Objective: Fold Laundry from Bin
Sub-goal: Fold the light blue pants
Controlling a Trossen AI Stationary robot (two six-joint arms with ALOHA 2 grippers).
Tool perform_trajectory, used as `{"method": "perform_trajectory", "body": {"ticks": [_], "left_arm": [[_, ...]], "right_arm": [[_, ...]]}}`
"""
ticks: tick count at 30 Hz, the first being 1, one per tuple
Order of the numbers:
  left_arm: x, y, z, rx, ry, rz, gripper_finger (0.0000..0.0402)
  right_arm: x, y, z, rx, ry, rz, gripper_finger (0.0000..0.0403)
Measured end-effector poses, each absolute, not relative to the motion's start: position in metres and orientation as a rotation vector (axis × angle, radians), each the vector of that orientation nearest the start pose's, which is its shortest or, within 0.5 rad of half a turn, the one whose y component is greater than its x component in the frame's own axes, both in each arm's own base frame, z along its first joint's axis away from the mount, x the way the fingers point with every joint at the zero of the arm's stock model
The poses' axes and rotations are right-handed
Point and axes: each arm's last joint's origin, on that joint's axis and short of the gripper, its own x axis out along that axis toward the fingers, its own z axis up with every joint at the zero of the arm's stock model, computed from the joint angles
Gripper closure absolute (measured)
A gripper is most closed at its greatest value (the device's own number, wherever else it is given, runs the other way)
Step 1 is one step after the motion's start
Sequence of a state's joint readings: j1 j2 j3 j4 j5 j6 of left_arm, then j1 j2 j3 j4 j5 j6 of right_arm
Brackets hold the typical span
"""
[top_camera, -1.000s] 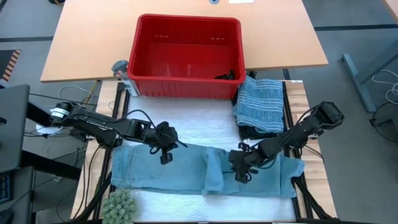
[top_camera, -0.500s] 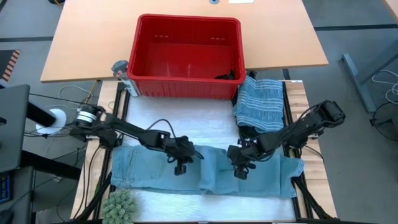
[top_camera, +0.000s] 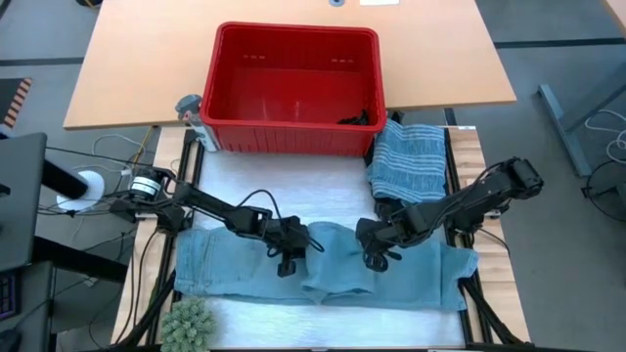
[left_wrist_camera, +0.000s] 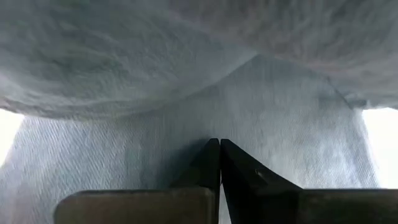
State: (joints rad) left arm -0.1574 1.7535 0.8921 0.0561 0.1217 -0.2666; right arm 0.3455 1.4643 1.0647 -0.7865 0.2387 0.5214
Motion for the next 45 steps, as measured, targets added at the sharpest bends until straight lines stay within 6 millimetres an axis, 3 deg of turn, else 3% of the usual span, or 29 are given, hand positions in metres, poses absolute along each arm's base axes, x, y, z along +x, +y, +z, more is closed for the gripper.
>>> {"method": "perform_trajectory", "body": {"ticks": [3,6,8,11,14,17,19,23,27,30,34,40,45], "left_arm": [[0.334,-0.056,0.145,-0.223,0.855,-0.15,0.0401],[0.333,-0.056,0.144,-0.219,0.869,-0.147,0.0401],[0.332,-0.056,0.144,-0.216,0.881,-0.144,0.0401],[0.331,-0.056,0.143,-0.205,0.89,-0.141,0.0402],[0.331,-0.056,0.143,-0.204,0.895,-0.138,0.0401],[0.326,-0.054,0.15,-0.204,0.901,-0.092,0.0401],[0.323,-0.052,0.173,-0.217,0.855,-0.053,0.0401],[0.31,-0.047,0.244,-0.211,0.633,0.01,0.0402],[0.297,-0.049,0.308,-0.187,0.261,0.0,0.0401],[0.297,-0.055,0.327,-0.16,0.095,-0.081,0.0402],[0.315,-0.068,0.311,-0.123,0.072,-0.134,0.0401],[0.353,-0.092,0.25,-0.1,0.152,-0.314,0.0401],[0.381,-0.094,0.241,-0.129,0.095,-0.313,0.0401]], "right_arm": [[0.261,0.088,0.244,0.063,1.162,-0.141,0.0378],[0.259,0.087,0.246,0.046,1.142,-0.248,0.0378],[0.259,0.088,0.25,0.016,1.171,-0.177,0.0378],[0.259,0.084,0.252,0.011,1.116,-0.328,0.0378],[0.265,0.084,0.253,0.043,1.124,-0.181,0.0378],[0.265,0.081,0.249,0.054,1.147,-0.235,0.0378],[0.266,0.081,0.249,0.062,1.148,-0.226,0.0378],[0.266,0.081,0.248,0.058,1.15,-0.224,0.0378],[0.272,0.076,0.25,0.079,1.115,-0.229,0.0378],[0.275,0.072,0.251,0.086,1.094,-0.233,0.0378],[0.277,0.067,0.251,0.092,1.083,-0.238,0.0378],[0.279,0.062,0.251,0.106,1.076,-0.247,0.0378],[0.28,0.064,0.251,0.126,1.079,-0.216,0.0378]]}}
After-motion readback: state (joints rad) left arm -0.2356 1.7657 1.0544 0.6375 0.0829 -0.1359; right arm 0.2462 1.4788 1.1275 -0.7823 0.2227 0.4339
